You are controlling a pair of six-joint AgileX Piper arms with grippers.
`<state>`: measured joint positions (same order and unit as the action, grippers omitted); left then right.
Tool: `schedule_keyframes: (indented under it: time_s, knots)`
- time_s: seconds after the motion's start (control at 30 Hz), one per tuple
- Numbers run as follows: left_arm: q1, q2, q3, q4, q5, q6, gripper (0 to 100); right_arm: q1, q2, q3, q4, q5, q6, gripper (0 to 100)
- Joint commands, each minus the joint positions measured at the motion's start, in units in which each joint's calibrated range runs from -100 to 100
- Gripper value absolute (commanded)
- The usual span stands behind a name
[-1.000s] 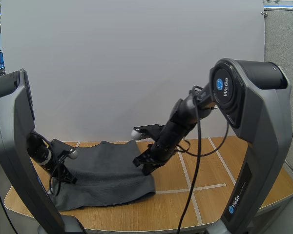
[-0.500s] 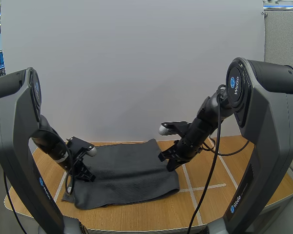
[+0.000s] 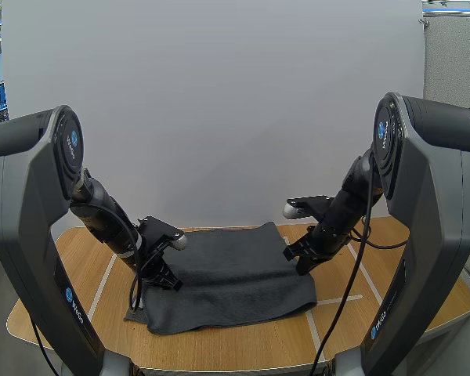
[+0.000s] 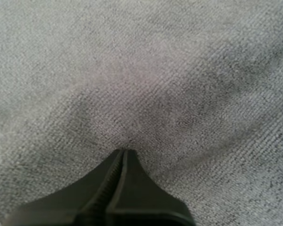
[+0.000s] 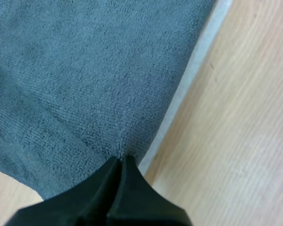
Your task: Fold the towel
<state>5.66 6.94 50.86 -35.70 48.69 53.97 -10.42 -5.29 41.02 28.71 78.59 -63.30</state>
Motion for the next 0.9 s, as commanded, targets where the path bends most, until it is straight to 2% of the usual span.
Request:
schedule_keyframes:
  time_s: [0.0, 0.07, 0.13, 0.2, 0.23, 0.27, 0.33, 0.37, 0.6, 0.87]
  knots:
    - [-0.73, 1.3, 1.2, 0.9, 0.4, -1.0, 0, -0.7, -0.9, 0.3, -1.0, 1.7, -0.8, 0]
    - [-0.73, 1.2, 1.2, 0.9, 0.4, -1.0, 3, -0.7, -0.9, 0.3, -0.4, 2.6, -0.8, 0]
    - [-0.73, 1.0, 1.2, 0.9, 0.4, -1.0, 23, -0.7, -0.9, 0.3, -0.3, 3.6, -0.8, 3]
    - [-0.73, 0.6, 1.2, 0.9, 0.4, -1.0, 44, -0.7, -0.9, 0.3, -0.3, 4.2, -0.8, 25]
    - [-0.73, 0.1, 1.2, 0.7, 0.4, -1.0, 58, -0.7, -0.9, 0.3, -0.3, 4.4, -0.8, 50]
    - [-0.73, -0.4, 1.2, 0.7, 0.4, -1.0, 67, -0.7, -0.9, 0.3, -0.3, 4.4, -0.8, 69]
    - [-0.73, -2.2, 1.0, 0.5, 1.0, -1.1, 81, -0.7, -1.1, 0.3, 0.2, 4.4, -0.8, 100]
    - [-0.73, -3.1, 0.9, 0.4, 1.5, -1.2, 84, -0.7, -1.5, 0.3, 0.6, 4.4, -1.0, 100]
    - [-0.73, -13.8, -3.9, 1.1, 10.9, -4.7, 84, -0.7, -6.4, -2.1, 7.9, 3.5, -4.3, 100]
    - [-0.73, -24.9, -9.7, 3.3, 23.9, -9.8, 84, -0.7, -2.8, -7.0, 15.2, 1.1, -5.3, 100]
